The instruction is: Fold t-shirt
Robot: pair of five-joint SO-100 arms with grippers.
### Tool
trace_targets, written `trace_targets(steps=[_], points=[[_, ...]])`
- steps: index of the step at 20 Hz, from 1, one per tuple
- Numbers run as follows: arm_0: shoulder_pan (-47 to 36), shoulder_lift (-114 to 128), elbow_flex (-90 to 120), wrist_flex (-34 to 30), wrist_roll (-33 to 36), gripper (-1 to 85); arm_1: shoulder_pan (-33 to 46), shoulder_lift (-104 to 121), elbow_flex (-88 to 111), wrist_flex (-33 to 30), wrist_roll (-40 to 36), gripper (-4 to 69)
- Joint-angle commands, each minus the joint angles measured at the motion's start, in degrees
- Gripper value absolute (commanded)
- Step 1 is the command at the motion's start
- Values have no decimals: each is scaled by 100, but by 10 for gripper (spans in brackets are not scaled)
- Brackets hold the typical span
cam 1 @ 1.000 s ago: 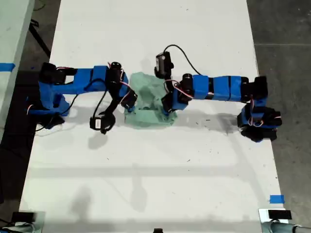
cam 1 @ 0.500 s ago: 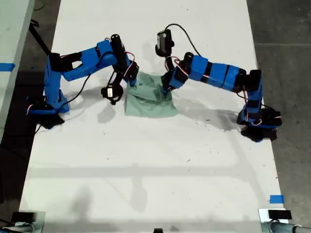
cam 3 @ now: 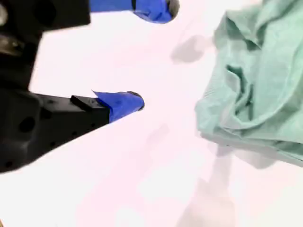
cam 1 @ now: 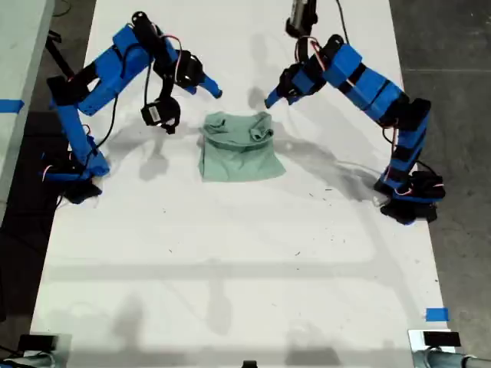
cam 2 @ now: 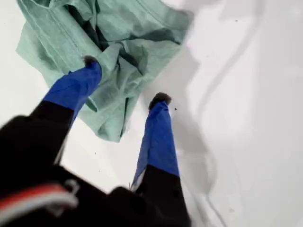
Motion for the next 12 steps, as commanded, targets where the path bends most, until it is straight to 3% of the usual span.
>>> trace_targets(steps=[1, 4, 7, 9, 10, 11, 12], points=[[-413, 1213, 88, 229, -70, 302, 448, 1468, 229, 299, -167, 221], [-343, 2558, 1327, 79, -88, 264, 738, 3094, 1714, 308, -132, 201], [149, 4368, 3480, -519, -439, 125, 527, 4623, 3375, 299, 176, 181], [729, 5581, 4922, -940, -765, 21, 44, 5493, 4438, 220, 589, 92], [1028, 6126, 5546, -1099, -940, 7, -290, 5827, 4878, 202, 870, 87], [1362, 6715, 6170, -1301, -1230, 1, -686, 6144, 5291, 123, 1151, 15], [1784, 7269, 6812, -1547, -1529, 0, -1125, 6416, 5695, 26, 1459, -9]])
